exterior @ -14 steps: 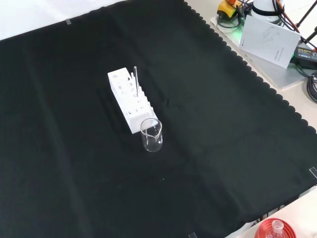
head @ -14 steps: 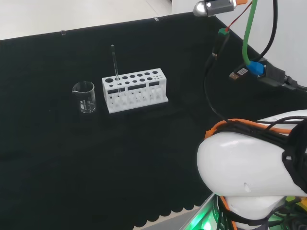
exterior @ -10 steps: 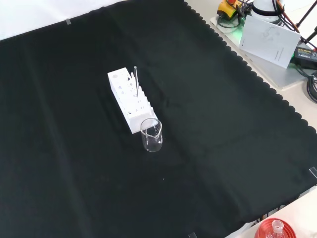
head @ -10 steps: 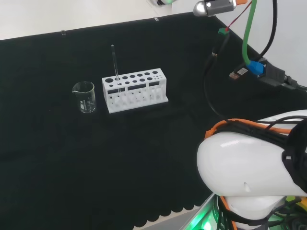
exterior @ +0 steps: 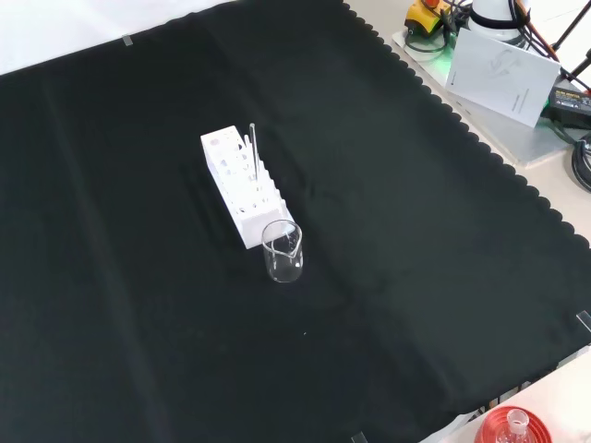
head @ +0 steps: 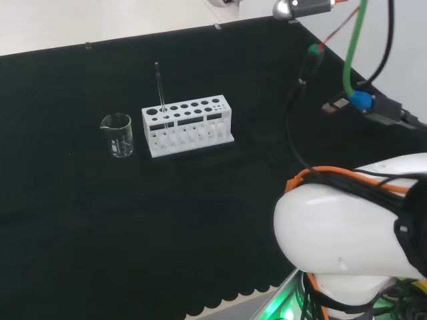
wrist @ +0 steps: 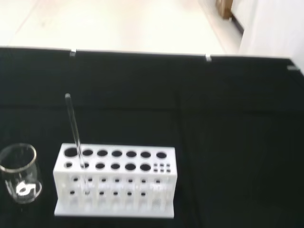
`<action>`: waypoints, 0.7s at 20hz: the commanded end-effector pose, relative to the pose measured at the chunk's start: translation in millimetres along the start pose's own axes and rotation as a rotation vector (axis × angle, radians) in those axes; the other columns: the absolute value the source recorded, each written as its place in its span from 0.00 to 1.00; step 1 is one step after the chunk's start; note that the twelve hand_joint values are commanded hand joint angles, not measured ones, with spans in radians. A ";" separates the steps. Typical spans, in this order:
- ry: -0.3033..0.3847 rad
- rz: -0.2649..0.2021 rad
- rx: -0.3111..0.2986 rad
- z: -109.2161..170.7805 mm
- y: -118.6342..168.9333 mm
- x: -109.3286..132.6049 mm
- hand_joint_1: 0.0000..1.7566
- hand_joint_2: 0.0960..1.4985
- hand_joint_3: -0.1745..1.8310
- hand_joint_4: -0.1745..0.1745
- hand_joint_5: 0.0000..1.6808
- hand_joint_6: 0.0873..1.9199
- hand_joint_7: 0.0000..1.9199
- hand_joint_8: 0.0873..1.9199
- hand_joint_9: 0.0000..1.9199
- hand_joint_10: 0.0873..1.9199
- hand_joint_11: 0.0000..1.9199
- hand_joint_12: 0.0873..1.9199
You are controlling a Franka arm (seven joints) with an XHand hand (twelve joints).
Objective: Take the glass rod from the white test tube rack.
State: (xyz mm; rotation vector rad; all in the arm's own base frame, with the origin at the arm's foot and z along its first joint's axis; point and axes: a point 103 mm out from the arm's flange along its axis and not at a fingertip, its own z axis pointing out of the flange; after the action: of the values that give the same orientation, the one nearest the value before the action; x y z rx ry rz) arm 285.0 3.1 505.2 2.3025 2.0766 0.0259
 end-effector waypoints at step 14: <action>0.041 -0.009 -0.147 -21.1 -27.5 9.9 0.33 0.55 0.17 0.43 0.07 0.00 0.00 0.24 0.00 0.27 0.00 0.54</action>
State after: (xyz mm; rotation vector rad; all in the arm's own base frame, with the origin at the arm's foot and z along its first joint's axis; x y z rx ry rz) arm 258.1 14.2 526.9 2.2236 2.0231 0.2043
